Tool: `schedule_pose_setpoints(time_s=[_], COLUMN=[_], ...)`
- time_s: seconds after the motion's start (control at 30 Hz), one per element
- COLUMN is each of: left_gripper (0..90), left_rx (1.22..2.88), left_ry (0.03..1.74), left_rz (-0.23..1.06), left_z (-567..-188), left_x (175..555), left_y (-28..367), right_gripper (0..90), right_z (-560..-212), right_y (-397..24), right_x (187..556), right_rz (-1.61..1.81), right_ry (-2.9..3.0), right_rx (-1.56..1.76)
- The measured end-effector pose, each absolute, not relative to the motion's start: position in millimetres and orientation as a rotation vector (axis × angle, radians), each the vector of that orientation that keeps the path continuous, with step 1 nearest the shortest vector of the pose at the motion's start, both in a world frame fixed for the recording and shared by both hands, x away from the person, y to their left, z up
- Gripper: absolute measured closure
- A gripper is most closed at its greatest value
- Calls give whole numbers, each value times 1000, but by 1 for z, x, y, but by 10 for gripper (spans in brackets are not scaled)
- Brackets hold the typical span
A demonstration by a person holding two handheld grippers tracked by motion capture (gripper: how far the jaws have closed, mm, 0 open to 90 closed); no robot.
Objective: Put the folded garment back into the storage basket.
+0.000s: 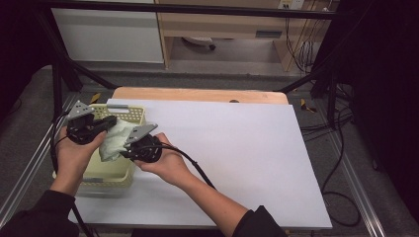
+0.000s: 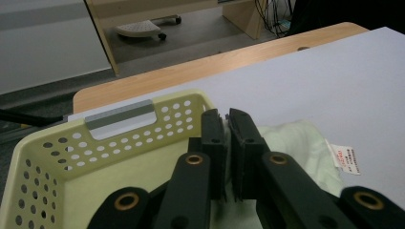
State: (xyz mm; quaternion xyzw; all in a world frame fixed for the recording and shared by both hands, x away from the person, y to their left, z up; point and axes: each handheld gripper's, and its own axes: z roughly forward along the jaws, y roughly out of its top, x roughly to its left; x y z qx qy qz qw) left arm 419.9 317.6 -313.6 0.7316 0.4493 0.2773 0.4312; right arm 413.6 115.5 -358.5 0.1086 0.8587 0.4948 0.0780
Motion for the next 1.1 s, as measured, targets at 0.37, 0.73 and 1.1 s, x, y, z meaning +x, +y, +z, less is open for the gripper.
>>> schedule_pose_setpoints(time_s=[0.37,0.73,1.1], left_gripper=[855,855,855], left_rx=[1815,1815,1808], left_ry=[1123,1149,1163], left_rz=[700,713,721], left_z=[-310,-310,-311], left_x=[428,430,431], left_y=[318,327,332], right_gripper=[835,835,835], right_z=[-357,-356,-354], right_y=[120,129,134], right_x=[420,424,426], right_rz=[1511,1476,1465], right_ry=[2554,2556,2556], right_rx=[357,344,337])
